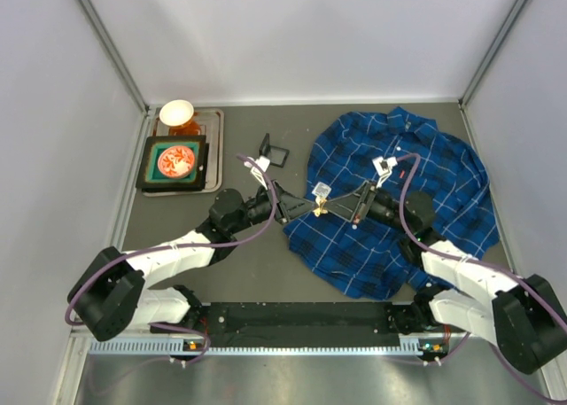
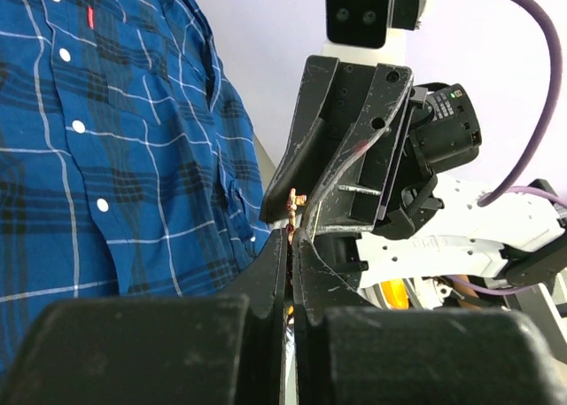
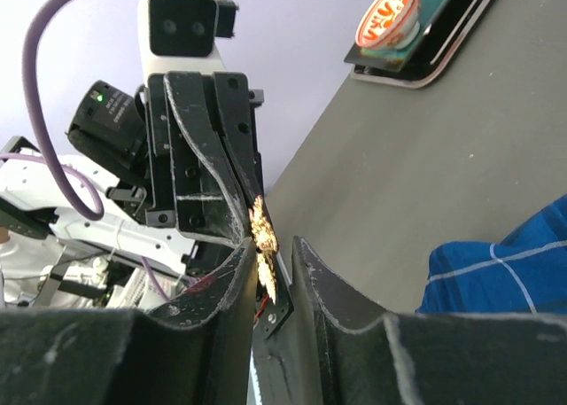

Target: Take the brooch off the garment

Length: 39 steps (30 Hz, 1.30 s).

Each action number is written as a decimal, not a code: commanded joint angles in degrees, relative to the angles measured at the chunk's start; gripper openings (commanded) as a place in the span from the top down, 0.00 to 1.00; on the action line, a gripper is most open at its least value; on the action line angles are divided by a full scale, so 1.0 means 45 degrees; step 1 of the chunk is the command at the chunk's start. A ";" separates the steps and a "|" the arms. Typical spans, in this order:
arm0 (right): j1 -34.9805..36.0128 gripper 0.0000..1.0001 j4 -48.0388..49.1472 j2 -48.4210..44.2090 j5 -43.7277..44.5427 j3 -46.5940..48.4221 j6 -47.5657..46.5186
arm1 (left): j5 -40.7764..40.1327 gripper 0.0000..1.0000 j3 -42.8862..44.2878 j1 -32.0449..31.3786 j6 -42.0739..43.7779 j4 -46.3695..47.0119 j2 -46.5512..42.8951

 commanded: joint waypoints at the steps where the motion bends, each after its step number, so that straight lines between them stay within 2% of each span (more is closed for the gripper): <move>1: 0.0142 0.77 -0.2309 -0.1163 0.1081 0.1099 -0.0872 | 0.0488 1.00 0.0574 -0.0066 -0.0734 0.0491 -0.0252; 7: 0.0122 0.75 -0.4640 -0.1908 0.1688 0.2017 -0.1986 | 0.1037 1.00 0.0516 -0.0086 -0.1458 0.0511 0.0022; 12: 0.0142 0.72 -0.5502 -0.2221 0.2253 0.2428 -0.2474 | 0.1389 1.00 0.0360 -0.0086 -0.1985 0.0803 0.0003; 17: 0.0123 0.62 -0.6714 -0.2748 0.3427 0.2605 -0.2768 | 0.1155 1.00 0.0242 -0.0086 -0.2142 0.0980 -0.0153; 20: 0.0123 0.56 -0.6209 -0.2944 0.2804 0.2157 -0.2400 | 0.0921 1.00 0.0282 -0.0086 -0.2316 0.1096 -0.0115; 23: 0.0142 0.50 -0.4648 -0.3295 0.2295 0.1181 -0.1425 | 0.0511 1.00 0.0165 -0.0086 -0.2900 0.1603 0.0041; 27: 0.0122 0.48 -0.2655 -0.3452 0.1885 0.0204 -0.0289 | -0.0037 1.00 -0.0226 -0.0066 -0.4151 0.2989 0.0470; 31: 0.0142 0.48 -0.1503 -0.3413 0.1493 -0.0421 0.0064 | -0.0037 1.00 -0.0207 -0.0066 -0.5148 0.4064 0.1095; 39: 0.0162 0.61 -0.2105 -0.3706 0.1805 -0.0501 -0.0092 | -0.0076 1.00 -0.0130 -0.0066 -0.5190 0.3989 0.1253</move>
